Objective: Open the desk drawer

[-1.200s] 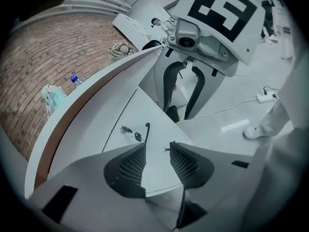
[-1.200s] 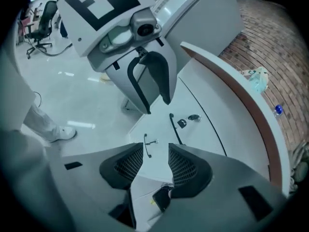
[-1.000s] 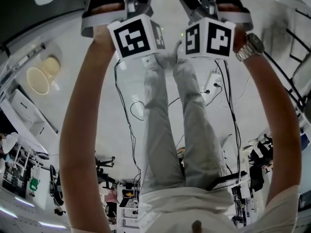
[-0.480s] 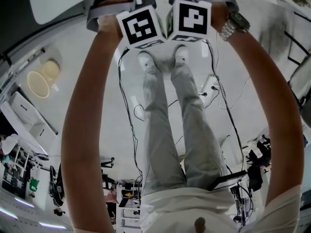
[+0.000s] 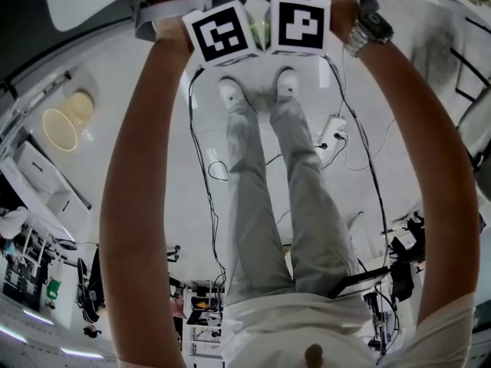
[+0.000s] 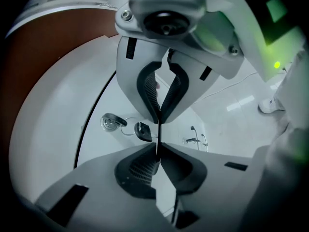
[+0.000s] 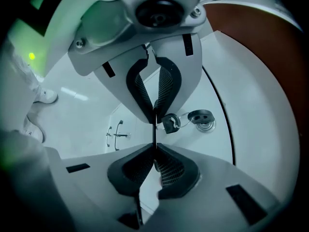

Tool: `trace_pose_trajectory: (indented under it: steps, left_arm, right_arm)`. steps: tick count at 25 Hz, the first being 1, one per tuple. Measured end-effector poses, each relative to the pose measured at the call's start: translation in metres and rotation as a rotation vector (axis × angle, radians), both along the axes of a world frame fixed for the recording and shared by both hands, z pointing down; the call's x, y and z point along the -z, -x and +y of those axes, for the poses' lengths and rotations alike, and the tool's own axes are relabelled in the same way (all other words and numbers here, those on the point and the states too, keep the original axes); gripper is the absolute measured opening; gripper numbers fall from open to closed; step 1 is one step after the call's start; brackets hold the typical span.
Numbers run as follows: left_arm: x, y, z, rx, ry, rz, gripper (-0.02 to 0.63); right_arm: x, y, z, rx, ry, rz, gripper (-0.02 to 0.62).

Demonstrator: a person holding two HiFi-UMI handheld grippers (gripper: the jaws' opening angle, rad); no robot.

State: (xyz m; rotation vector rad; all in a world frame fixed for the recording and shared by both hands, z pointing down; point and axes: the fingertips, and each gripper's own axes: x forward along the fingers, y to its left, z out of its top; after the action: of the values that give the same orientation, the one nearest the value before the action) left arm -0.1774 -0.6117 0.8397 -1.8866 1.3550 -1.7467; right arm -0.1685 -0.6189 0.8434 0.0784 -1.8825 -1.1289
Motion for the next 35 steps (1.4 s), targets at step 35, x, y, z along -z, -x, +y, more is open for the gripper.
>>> trace_pose_trajectory:
  steps: [35]
  left_arm:
    - [-0.009, -0.068, 0.077, -0.108, 0.048, -0.014, 0.021]
  right_arm:
    - [-0.007, -0.07, 0.074, 0.13, -0.017, 0.035, 0.034]
